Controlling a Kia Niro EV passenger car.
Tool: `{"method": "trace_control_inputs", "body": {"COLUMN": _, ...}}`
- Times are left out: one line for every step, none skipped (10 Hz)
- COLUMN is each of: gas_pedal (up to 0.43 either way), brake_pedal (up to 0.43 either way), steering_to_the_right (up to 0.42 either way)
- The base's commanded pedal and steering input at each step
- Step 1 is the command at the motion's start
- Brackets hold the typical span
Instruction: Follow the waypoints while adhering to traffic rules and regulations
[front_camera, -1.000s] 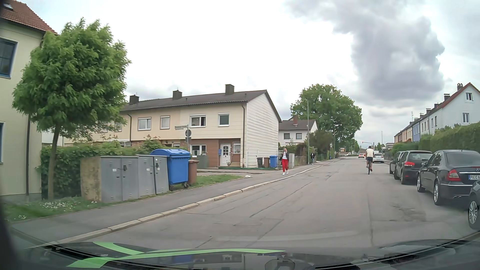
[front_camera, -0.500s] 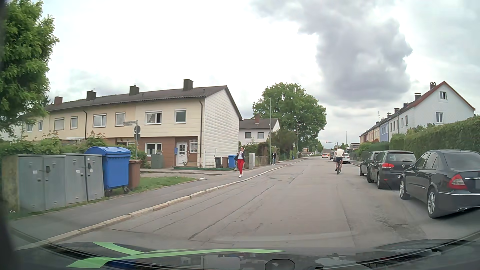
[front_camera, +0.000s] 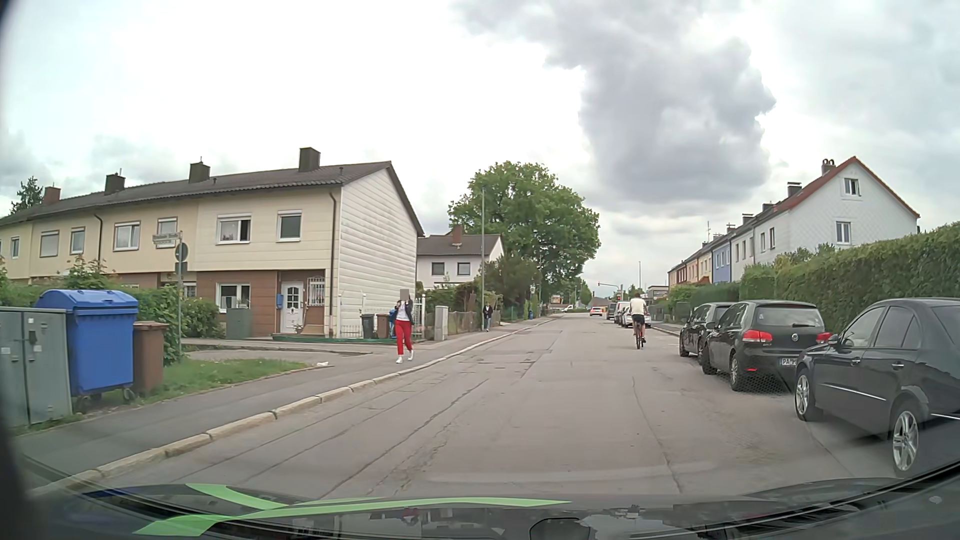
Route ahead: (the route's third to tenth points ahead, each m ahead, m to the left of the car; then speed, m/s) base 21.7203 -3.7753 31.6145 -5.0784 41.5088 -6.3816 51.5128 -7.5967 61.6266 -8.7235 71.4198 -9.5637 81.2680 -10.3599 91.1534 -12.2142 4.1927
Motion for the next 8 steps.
{"method": "trace_control_inputs", "body": {"gas_pedal": 0.118, "brake_pedal": 0.000, "steering_to_the_right": 0.118}}
{"method": "trace_control_inputs", "body": {"gas_pedal": 0.118, "brake_pedal": 0.000, "steering_to_the_right": 0.108}}
{"method": "trace_control_inputs", "body": {"gas_pedal": 0.118, "brake_pedal": 0.000, "steering_to_the_right": 0.097}}
{"method": "trace_control_inputs", "body": {"gas_pedal": 0.118, "brake_pedal": 0.000, "steering_to_the_right": 0.086}}
{"method": "trace_control_inputs", "body": {"gas_pedal": 0.118, "brake_pedal": 0.000, "steering_to_the_right": 0.083}}
{"method": "trace_control_inputs", "body": {"gas_pedal": 0.118, "brake_pedal": 0.000, "steering_to_the_right": 0.082}}
{"method": "trace_control_inputs", "body": {"gas_pedal": 0.110, "brake_pedal": 0.000, "steering_to_the_right": 0.073}}
{"method": "trace_control_inputs", "body": {"gas_pedal": 0.098, "brake_pedal": 0.000, "steering_to_the_right": 0.063}}
